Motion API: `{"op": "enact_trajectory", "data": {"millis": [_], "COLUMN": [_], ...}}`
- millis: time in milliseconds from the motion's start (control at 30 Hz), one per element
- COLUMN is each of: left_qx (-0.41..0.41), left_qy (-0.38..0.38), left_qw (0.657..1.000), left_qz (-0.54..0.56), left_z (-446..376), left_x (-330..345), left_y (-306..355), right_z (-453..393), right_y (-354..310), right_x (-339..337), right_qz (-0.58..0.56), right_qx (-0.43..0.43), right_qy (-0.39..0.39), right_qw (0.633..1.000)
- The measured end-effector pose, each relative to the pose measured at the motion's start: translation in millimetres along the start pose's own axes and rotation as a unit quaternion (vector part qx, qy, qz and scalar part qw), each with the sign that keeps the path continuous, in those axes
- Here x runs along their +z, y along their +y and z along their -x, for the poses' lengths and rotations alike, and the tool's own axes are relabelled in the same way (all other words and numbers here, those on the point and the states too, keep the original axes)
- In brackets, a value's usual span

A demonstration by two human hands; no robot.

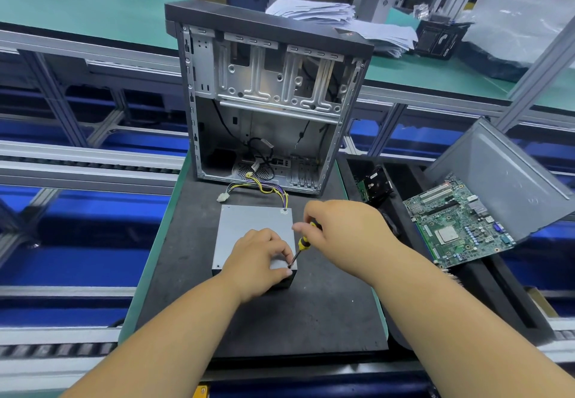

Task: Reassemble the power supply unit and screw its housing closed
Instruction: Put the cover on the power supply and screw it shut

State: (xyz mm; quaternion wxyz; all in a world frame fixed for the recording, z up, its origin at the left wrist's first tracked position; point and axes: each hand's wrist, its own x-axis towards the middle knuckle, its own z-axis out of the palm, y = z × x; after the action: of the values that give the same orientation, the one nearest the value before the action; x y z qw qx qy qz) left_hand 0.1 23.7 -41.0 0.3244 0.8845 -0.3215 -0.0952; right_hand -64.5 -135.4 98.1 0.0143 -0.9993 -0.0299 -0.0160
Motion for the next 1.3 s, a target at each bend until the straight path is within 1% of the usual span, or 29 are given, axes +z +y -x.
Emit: {"op": "enact_trajectory", "data": {"millis": [67, 167, 233, 333, 467, 567, 733, 1000, 1067, 1167, 1300], "left_qx": [-0.001, 0.0, -0.001, -0.001, 0.0, -0.001, 0.0, -0.003, -0.004, -0.004, -0.006], "left_qy": [0.003, 0.005, 0.004, 0.003, 0.003, 0.004, 0.007, 0.01, 0.01, 0.009, 0.013], "left_qw": [1.0, 1.0, 1.0, 1.0, 1.0, 1.0, 1.0, 1.0, 1.0, 1.0, 1.0], "left_qz": [0.0, 0.0, 0.001, 0.003, -0.003, -0.004, -0.004, -0.004, -0.002, -0.003, -0.006], "left_z": [0.4, 0.2, 0.3, 0.8, 0.1, -0.1, -0.2, 0.9, 1.0, 1.2, 1.5], "left_x": [0.3, 0.7, 0.9, 1.2, 1.4, 2.0, 3.3, 3.1, 2.4, 2.0, 2.1], "left_y": [-0.6, -0.8, -0.5, -1.1, -1.4, -2.2, -3.0, -1.0, -0.7, -0.8, -0.6], "right_z": [0.7, -0.8, -1.9, -1.1, 3.4, 2.2, -4.3, -4.4, -2.2, 2.2, 2.6], "right_y": [1.0, 2.9, 2.7, 2.5, 1.8, 1.6, 0.5, -5.0, -5.0, -4.2, -0.9], "right_x": [-0.6, -4.1, -5.4, -3.2, -3.1, -6.6, -3.8, 3.1, 1.3, -1.4, 1.9], "right_qz": [-0.034, -0.058, -0.052, -0.005, -0.075, -0.091, -0.062, -0.021, -0.04, -0.1, -0.108], "right_qx": [-0.005, -0.038, -0.038, -0.019, -0.015, -0.035, -0.029, 0.001, -0.009, -0.03, -0.006], "right_qy": [0.0, -0.023, -0.018, -0.026, -0.03, -0.04, -0.054, -0.029, -0.036, -0.053, -0.03], "right_qw": [0.999, 0.997, 0.998, 0.999, 0.997, 0.994, 0.996, 0.999, 0.999, 0.993, 0.994]}}
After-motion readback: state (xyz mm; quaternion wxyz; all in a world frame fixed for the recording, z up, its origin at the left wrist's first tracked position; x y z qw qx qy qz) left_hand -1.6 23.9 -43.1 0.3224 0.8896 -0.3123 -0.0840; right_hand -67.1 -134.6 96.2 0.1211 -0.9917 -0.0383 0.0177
